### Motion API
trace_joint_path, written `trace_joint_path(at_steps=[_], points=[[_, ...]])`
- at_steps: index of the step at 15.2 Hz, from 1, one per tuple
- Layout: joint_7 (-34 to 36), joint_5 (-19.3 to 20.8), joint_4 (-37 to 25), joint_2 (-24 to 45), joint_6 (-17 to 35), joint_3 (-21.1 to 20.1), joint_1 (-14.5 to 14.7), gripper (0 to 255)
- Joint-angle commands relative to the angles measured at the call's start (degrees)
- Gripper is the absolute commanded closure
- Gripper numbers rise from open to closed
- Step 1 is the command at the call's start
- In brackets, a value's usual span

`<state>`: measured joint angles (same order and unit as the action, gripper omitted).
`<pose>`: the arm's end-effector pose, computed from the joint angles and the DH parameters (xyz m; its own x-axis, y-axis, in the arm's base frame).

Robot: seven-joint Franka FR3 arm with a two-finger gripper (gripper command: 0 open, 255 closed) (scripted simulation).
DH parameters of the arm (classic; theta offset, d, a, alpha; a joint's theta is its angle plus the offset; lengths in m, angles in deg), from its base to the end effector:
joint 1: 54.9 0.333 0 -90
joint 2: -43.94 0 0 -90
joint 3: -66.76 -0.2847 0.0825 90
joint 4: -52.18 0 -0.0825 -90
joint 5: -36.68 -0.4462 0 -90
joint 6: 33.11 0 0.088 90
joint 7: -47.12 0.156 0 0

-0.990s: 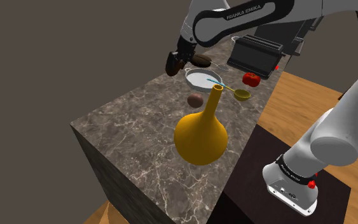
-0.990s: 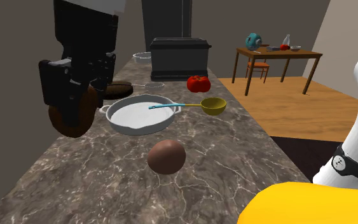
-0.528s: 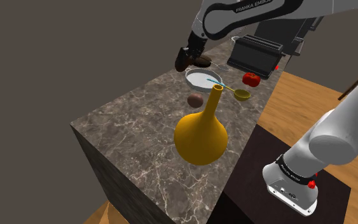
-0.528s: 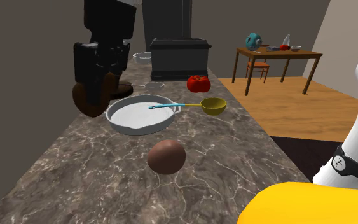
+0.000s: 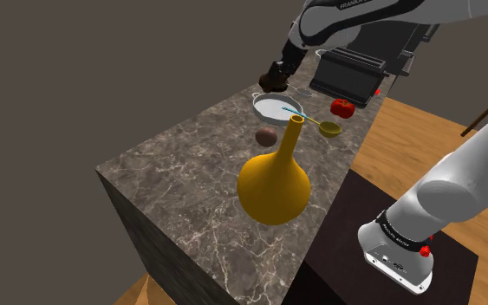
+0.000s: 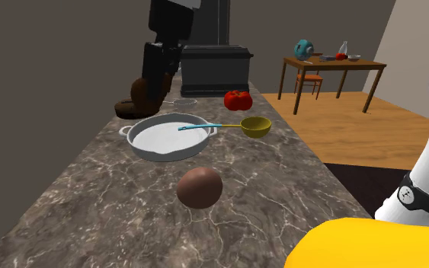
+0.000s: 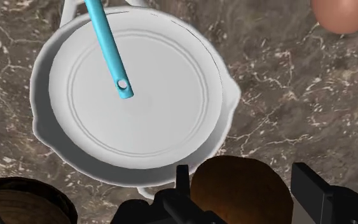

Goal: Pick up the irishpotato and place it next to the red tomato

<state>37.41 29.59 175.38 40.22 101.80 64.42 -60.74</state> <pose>0.6186 -0.0319 0.3480 0.9610 0.0235 0.2755 0.0414 -0.9974 -0.0592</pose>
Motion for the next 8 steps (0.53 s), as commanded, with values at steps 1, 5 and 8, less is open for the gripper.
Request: trace_joint_path(at_steps=[1, 5, 8], points=[[-3.5, -1.0, 0.6, -0.4, -0.1, 1.6, -1.3, 255], [-10.0, -2.5, 0.5, -0.5, -1.0, 4.7, -3.7, 255], [-14.8, -3.7, -0.3, 0.0, -2.0, 7.1, -5.5, 255]])
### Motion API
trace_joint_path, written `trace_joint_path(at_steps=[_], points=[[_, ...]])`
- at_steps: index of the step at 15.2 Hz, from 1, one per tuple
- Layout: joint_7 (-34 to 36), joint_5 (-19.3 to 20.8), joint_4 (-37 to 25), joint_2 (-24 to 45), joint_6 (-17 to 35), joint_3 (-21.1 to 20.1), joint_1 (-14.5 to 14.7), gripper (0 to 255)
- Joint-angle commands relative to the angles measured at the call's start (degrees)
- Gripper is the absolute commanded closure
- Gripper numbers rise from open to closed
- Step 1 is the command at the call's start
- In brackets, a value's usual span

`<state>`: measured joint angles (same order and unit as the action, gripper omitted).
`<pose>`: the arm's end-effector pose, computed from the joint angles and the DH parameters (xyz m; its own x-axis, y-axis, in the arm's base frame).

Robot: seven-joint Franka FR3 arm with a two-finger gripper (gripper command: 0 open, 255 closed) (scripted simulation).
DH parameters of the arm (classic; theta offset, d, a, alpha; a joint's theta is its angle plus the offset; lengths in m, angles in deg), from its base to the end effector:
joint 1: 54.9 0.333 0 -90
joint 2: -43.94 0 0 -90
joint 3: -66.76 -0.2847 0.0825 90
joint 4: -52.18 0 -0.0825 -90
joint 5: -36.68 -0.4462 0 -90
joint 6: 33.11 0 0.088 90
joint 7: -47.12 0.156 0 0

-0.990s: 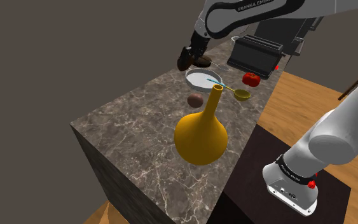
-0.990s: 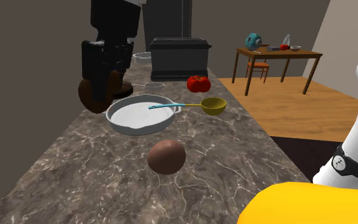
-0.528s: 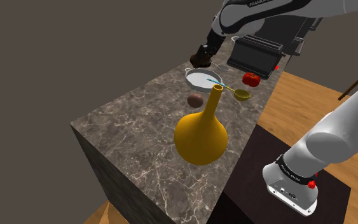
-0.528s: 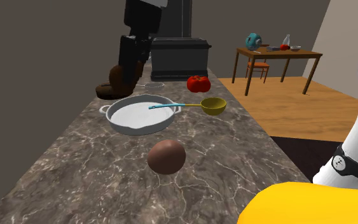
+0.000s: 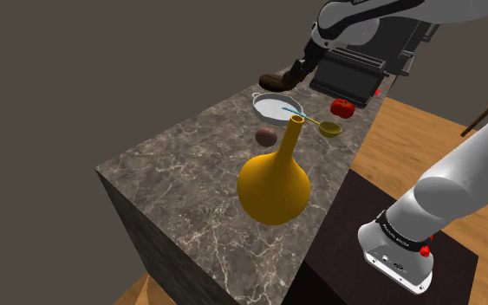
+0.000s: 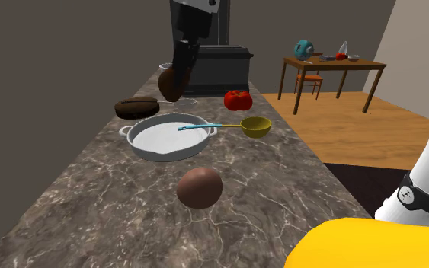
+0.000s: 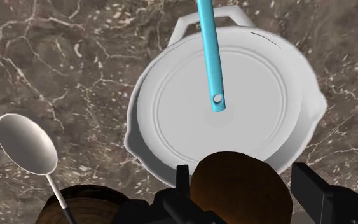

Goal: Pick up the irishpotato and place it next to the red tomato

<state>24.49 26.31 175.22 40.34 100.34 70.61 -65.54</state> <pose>0.5999 -0.1452 0.3455 0.9610 0.0235 0.2757 0.0414 -0.9974 -0.0594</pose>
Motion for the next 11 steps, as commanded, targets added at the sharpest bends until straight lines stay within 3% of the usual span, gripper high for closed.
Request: trace_joint_path(at_steps=[1, 11], points=[[-3.5, -0.7, -0.5, 0.1, -0.9, 1.7, -1.4, 255], [-18.7, -4.9, -8.0, 5.8, -5.6, 8.8, -7.9, 255]])
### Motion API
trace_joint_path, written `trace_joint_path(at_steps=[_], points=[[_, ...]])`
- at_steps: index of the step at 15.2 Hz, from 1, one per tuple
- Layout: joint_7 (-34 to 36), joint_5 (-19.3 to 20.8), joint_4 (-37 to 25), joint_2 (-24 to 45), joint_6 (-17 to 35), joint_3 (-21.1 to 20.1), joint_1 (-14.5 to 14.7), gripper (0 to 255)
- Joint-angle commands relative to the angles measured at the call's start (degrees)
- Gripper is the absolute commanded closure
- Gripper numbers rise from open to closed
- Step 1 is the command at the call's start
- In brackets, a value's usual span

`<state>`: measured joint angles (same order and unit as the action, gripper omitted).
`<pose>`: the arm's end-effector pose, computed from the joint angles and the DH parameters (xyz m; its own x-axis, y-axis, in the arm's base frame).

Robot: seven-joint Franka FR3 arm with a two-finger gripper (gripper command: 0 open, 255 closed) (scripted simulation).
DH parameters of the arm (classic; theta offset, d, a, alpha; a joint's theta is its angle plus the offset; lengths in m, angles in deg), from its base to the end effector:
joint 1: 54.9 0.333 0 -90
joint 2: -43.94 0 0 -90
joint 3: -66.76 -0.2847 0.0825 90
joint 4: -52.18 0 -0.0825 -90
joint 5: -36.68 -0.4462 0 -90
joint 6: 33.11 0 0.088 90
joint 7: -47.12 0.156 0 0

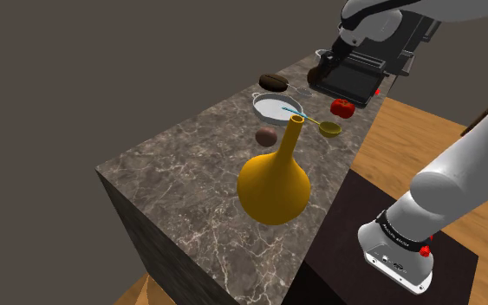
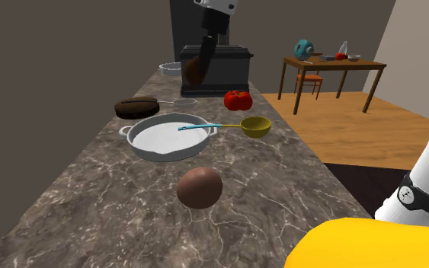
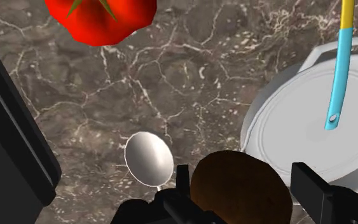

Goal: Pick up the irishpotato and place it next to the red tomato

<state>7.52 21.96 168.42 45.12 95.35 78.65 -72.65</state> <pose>0.5645 -0.3014 0.3496 0.9610 0.0238 0.2756 0.0418 -0.9974 -0.0595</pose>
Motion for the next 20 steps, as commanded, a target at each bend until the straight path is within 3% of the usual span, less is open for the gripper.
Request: trace_joint_path(at_steps=[1, 12, 20], points=[[-3.2, -1.0, -2.4, 1.9, -1.2, 1.4, -1.5, 255], [-17.9, -7.3, -20.6, 15.3, -10.5, 6.4, -11.2, 255], [-19.9, -8.8, -16.9, 17.1, -5.3, 5.8, -11.3, 255]])
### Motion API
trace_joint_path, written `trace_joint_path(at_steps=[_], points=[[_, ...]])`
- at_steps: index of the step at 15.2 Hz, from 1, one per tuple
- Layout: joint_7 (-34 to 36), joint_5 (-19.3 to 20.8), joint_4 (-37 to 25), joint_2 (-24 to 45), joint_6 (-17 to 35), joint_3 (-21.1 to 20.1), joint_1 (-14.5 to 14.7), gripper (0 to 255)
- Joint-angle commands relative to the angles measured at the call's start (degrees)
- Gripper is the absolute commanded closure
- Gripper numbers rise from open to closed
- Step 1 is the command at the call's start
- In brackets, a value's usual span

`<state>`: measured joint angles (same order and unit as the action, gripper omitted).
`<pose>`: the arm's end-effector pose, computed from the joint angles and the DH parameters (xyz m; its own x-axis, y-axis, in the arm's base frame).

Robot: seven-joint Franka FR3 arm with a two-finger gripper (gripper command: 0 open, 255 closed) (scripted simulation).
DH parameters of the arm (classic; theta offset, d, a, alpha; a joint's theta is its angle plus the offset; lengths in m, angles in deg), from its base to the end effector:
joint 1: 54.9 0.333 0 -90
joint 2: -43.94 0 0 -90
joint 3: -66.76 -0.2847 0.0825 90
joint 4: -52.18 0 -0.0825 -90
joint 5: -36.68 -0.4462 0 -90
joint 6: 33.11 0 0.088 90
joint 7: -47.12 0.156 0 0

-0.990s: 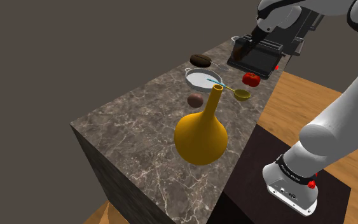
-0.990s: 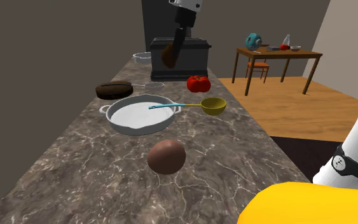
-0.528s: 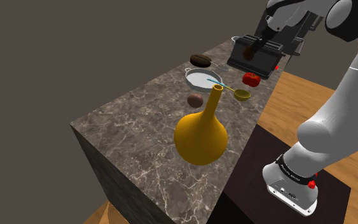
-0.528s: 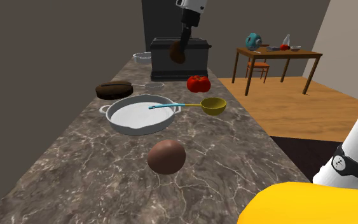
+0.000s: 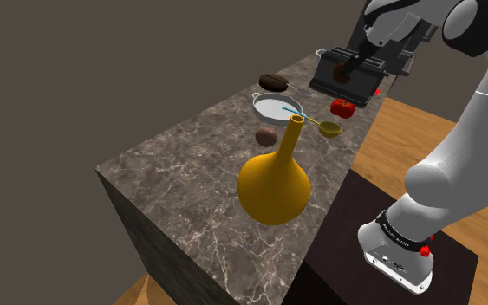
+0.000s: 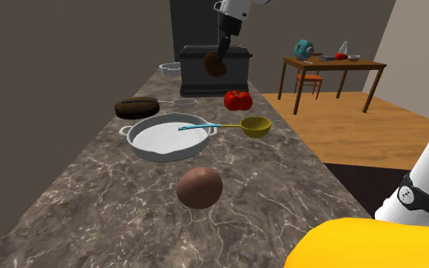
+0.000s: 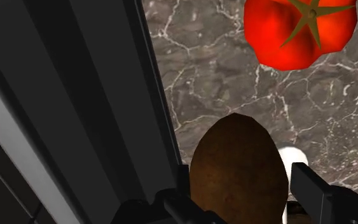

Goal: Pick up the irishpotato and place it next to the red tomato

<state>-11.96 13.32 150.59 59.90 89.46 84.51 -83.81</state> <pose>0.5180 -0.4870 0.3456 0.9493 0.0338 0.3124 0.0464 -0.9984 -0.0330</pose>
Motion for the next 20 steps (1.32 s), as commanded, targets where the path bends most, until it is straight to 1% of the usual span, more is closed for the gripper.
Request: trace_joint_path(at_steps=[1, 16, 20], points=[[-0.6, -0.4, 1.4, 2.6, 1.2, -0.1, -0.2, 255], [-4.8, -4.1, 5.7, 7.6, 10.0, -2.6, -1.7, 255], [-5.0, -4.3, 5.8, 7.8, 10.2, -2.7, -1.8, 255]])
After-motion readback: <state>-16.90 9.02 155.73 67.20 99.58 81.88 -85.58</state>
